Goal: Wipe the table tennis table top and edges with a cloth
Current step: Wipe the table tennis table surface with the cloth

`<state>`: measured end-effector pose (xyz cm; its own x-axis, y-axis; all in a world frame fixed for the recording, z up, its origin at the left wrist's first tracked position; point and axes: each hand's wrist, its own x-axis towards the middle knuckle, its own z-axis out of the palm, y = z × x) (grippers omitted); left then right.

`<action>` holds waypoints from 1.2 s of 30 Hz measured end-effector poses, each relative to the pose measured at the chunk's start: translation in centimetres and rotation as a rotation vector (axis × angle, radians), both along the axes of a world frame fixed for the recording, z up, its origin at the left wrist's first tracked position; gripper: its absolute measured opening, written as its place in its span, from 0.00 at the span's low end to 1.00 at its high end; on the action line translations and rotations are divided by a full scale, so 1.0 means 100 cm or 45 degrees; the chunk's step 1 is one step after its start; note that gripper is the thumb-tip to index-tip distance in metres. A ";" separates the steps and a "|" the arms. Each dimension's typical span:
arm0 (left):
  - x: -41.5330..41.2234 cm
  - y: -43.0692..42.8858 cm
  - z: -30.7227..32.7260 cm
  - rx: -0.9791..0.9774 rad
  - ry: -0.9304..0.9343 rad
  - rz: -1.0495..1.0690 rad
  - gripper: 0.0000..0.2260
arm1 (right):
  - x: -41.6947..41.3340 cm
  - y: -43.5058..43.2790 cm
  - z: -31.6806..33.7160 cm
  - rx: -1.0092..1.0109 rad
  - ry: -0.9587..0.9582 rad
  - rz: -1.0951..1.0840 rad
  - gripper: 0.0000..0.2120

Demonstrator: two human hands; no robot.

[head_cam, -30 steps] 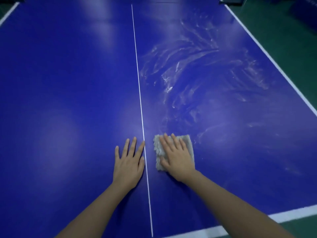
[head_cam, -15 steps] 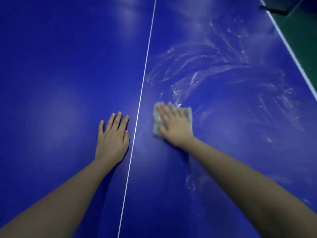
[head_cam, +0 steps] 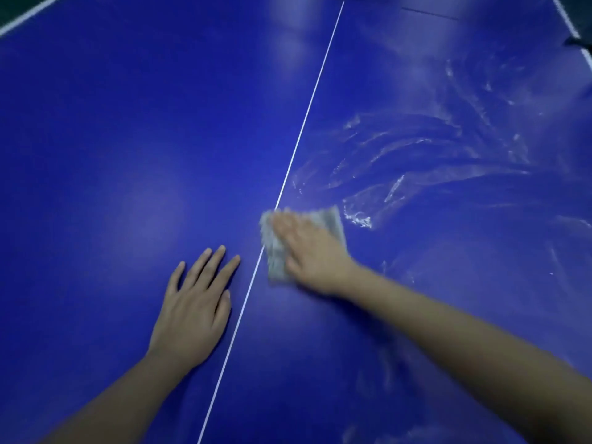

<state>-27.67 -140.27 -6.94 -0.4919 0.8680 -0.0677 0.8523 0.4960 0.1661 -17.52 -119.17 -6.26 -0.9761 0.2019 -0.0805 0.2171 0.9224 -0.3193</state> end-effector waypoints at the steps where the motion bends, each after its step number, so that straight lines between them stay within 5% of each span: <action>1: 0.000 -0.001 0.000 0.001 -0.010 0.005 0.25 | -0.023 0.031 -0.002 0.062 -0.010 -0.106 0.27; 8: 0.000 0.000 0.003 -0.029 -0.012 0.001 0.24 | -0.052 0.180 -0.011 0.194 0.074 -1.296 0.25; 12: 0.000 0.000 0.004 -0.037 -0.003 -0.001 0.24 | -0.052 0.103 -0.014 0.152 0.229 -0.882 0.24; 15: 0.000 0.000 0.004 -0.043 -0.001 -0.006 0.24 | -0.028 0.010 -0.024 0.095 0.154 -0.403 0.28; 17: 0.000 0.001 0.004 -0.041 0.001 -0.007 0.24 | -0.021 0.022 -0.022 0.080 0.122 -0.326 0.29; 20: -0.002 0.001 0.002 -0.033 0.002 -0.013 0.24 | -0.015 0.121 -0.017 0.310 0.041 -0.699 0.27; 23: -0.001 0.002 -0.001 -0.016 0.013 -0.016 0.24 | 0.027 0.216 -0.010 0.217 -0.017 -1.280 0.30; 25: -0.001 0.001 -0.001 -0.012 0.013 -0.011 0.24 | 0.043 0.218 -0.008 0.202 -0.001 -1.346 0.31; 28: -0.002 0.000 0.000 -0.021 0.021 -0.003 0.25 | 0.057 0.131 -0.012 0.153 0.098 -1.011 0.31; 33: -0.001 0.002 -0.001 -0.021 0.014 -0.012 0.25 | 0.125 -0.068 -0.011 0.118 0.025 -0.044 0.34; 36: 0.001 0.002 0.000 -0.018 0.015 -0.004 0.26 | 0.132 -0.010 -0.002 0.179 0.096 -0.270 0.31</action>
